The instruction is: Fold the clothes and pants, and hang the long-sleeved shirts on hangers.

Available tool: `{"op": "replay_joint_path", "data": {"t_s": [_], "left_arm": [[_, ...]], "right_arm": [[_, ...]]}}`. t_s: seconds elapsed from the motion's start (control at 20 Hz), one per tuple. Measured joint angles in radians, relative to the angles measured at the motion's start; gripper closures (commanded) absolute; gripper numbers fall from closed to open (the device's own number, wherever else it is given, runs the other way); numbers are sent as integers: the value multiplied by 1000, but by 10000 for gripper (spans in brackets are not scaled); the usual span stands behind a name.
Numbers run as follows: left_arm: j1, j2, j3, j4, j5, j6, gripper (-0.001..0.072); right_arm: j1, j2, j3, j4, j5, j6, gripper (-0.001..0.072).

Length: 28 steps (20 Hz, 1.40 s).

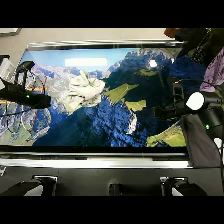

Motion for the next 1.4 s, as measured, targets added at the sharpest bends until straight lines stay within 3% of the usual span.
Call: {"op": "replay_joint_path", "data": {"t_s": [0.4,0.45,0.5,0.55,0.85,1.4], "left_arm": [[0,0,0,0,17,0,680],[0,0,0,0,19,0,518],[0,0,0,0,26,0,188],[0,-1,0,-1,42,-9,82],[-5,-72,9,-35,237,-119,82],[-137,-595,285,-67,423,-157,92]], "right_arm": [[0,0,0,0,0,0,634],[0,0,0,0,0,0,634],[0,0,0,0,0,0,634],[0,0,0,0,0,0,634],[0,0,0,0,0,0,634],[0,0,0,0,0,0,634]]}}
